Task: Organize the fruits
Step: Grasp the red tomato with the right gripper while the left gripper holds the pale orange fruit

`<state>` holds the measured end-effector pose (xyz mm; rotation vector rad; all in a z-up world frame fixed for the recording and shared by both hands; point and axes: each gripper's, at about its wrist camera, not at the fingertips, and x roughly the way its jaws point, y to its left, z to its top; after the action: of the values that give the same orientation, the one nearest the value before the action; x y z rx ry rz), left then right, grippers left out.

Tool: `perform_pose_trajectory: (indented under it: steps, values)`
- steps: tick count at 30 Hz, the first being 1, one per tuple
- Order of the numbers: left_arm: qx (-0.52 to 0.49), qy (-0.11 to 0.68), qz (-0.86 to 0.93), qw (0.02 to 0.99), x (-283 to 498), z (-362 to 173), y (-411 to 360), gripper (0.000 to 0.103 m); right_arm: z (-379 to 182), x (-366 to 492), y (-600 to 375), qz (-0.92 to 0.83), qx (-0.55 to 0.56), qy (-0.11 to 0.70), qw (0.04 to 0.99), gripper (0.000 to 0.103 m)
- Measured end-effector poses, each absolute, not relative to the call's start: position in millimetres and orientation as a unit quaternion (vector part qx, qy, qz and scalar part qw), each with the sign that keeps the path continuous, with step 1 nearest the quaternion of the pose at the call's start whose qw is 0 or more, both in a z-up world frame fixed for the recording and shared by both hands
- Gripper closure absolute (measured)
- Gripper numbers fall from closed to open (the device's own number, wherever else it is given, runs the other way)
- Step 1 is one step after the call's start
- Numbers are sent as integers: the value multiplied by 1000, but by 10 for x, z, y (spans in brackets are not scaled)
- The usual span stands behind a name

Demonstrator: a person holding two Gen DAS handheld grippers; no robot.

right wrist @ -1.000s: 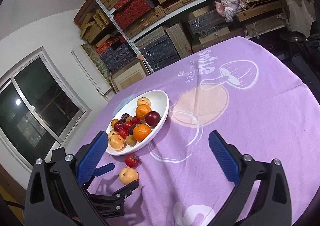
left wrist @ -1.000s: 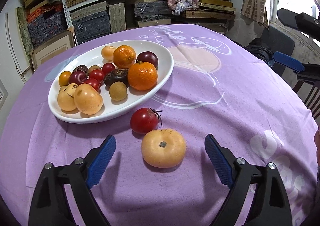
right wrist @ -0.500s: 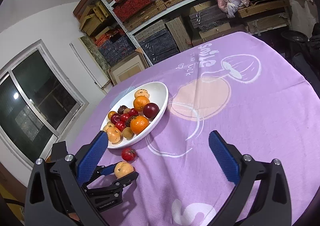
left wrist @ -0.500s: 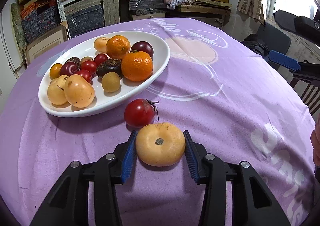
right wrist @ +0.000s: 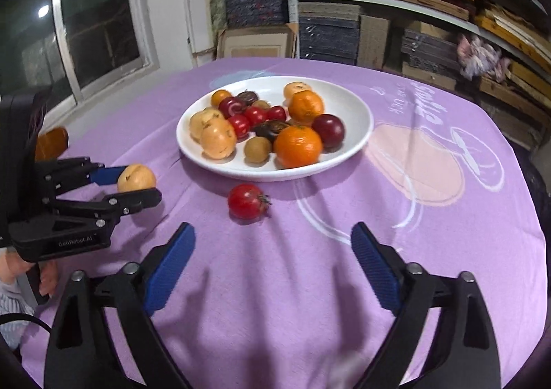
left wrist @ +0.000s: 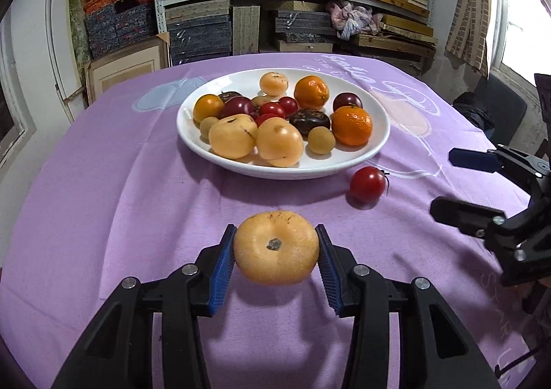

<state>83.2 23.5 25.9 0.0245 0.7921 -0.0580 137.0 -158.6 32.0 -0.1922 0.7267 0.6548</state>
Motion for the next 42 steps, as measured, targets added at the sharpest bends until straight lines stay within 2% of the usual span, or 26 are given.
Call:
perform_pose_trajectory:
  steps: [1, 5, 12, 15, 17, 21, 27, 42]
  values:
    - [8, 386, -29, 922, 819, 245, 255, 57, 295, 1398, -1476, 317, -104, 356, 873, 30]
    - [11, 391, -33, 920, 821, 204, 268, 57, 191, 1567, -1219, 316, -112, 373, 865, 31]
    - [3, 398, -47, 916, 848, 160, 273, 57, 75, 1772, -1076, 309, -105, 390, 861, 39]
    - [-3, 404, -52, 913, 869, 146, 286, 57, 30, 1822, -1063, 310, -104, 396, 858, 45]
    - [-5, 408, -53, 912, 876, 137, 290, 57, 16, 1840, -1060, 312, -103, 400, 856, 54]
    - [-6, 413, -53, 909, 894, 124, 290, 57, -21, 1846, -1053, 312, -105, 404, 853, 57]
    - [0, 416, -50, 908, 920, 116, 278, 57, -39, 1858, -1063, 312, -101, 408, 852, 68]
    - [-14, 405, -53, 913, 828, 144, 295, 57, -8, 1463, -1296, 331, -79, 402, 850, 69]
